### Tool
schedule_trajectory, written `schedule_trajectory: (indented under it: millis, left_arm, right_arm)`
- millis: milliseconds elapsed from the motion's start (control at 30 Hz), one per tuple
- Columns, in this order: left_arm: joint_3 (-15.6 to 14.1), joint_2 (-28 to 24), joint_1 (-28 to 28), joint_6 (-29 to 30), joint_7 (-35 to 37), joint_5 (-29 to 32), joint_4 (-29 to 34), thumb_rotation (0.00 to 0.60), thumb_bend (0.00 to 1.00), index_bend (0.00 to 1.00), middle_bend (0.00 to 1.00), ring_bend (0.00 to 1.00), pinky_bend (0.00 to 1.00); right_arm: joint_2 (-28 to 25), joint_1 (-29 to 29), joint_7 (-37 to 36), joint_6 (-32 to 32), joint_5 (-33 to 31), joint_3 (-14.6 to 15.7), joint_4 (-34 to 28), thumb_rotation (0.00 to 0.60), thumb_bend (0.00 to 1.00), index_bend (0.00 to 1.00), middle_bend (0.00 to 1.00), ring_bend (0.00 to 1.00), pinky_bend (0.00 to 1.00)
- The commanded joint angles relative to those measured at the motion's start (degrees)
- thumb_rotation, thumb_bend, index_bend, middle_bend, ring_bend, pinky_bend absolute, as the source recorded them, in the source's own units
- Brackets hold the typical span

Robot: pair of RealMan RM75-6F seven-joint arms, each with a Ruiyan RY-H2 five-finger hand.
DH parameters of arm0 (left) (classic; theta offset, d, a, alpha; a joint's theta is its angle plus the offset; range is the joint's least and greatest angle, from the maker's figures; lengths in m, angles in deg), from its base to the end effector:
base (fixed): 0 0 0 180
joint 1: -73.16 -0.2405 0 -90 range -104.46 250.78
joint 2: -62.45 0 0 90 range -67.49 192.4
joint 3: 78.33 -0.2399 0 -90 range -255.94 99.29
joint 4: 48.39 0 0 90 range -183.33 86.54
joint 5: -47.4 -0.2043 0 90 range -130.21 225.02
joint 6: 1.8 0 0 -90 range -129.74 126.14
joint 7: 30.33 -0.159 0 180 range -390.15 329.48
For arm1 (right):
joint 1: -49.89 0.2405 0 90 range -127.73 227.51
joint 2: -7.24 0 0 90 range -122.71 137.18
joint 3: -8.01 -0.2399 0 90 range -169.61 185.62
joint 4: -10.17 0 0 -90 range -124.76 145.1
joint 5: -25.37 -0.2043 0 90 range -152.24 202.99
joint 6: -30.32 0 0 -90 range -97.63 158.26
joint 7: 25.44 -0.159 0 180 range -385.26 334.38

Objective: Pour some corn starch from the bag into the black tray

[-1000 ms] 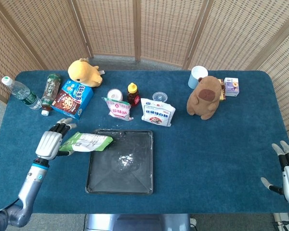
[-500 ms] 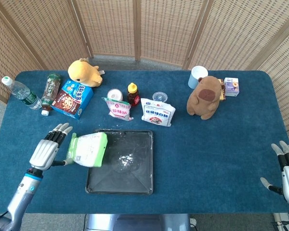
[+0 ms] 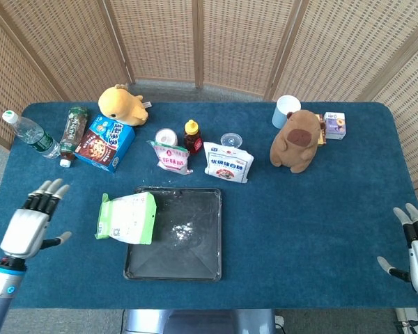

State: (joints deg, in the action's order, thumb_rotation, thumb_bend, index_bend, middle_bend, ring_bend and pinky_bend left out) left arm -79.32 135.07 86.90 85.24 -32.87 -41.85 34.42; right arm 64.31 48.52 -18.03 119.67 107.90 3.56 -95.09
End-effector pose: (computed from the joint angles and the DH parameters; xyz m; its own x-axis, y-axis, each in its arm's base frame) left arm -0.2740 0.2267 0.1172 0.4576 -0.0407 0.8882 0.8665 -0.2038 -0.4558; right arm -0.2807 -0.1664 0.1916 0.4220 0.0389 0.9057 -0.9000 0.1382 0.4134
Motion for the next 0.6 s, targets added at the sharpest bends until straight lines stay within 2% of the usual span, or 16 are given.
schedule_trajectory:
  millis: [33, 200, 367, 600]
  left_arm:
    - [1.4, -0.5, -2.0, 1.9, 1.4, 2.1, -3.2, 0.6, 0.0, 0.0, 0.0, 0.0, 0.14]
    - [2.0, -2.4, -4.7, 2.4, 1.3, 5.7, -2.9, 0.6, 0.01, 0.07, 0.0, 0.0, 0.14]
    - [2.2, -4.7, -6.0, 0.7, -2.1, 8.9, 1.2, 0.6, 0.02, 0.07, 0.0, 0.0, 0.14]
    - [2.3, -6.6, -7.1, -0.8, -2.7, 10.8, 5.6, 0.6, 0.02, 0.07, 0.0, 0.0, 0.14]
  right_arm:
    - [-0.1, -0.1, 0.0, 0.4, 0.4, 0.0, -0.1, 0.6, 0.08, 0.11, 0.0, 0.0, 0.0]
    - [0.1, -0.6, 1.2, 2.0, 1.1, -0.1, 0.0, 0.6, 0.08, 0.11, 0.0, 0.0, 0.0]
    - [0.8, -0.9, 3.2, 3.4, 1.4, -0.5, 0.5, 0.6, 0.08, 0.11, 0.0, 0.0, 0.0]
    - [1.4, -0.9, 3.9, 3.8, 1.4, -0.7, 0.7, 0.6, 0.08, 0.11, 0.0, 0.0, 0.0]
